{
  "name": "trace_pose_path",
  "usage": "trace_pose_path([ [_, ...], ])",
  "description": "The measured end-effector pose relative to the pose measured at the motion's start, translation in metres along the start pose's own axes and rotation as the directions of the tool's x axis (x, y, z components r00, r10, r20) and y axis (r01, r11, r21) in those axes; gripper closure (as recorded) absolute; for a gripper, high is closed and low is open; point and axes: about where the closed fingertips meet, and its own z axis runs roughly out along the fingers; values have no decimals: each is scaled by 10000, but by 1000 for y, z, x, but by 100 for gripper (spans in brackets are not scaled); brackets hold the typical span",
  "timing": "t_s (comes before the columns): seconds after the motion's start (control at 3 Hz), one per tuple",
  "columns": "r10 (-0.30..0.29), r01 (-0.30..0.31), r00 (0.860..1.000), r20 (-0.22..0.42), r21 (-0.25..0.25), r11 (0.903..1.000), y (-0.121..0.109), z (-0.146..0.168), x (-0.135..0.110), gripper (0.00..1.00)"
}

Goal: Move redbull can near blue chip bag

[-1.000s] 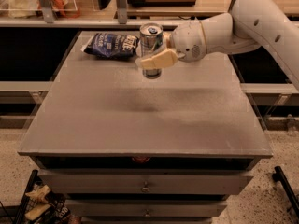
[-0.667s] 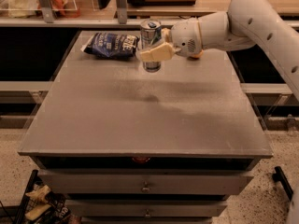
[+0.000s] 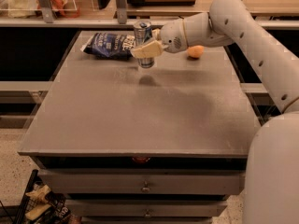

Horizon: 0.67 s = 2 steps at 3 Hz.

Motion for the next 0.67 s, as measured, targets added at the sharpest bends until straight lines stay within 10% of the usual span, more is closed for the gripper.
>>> trace_pose_path([
  [0.67,-153,154,9997,169,-62,9999,-44,43,12,100],
])
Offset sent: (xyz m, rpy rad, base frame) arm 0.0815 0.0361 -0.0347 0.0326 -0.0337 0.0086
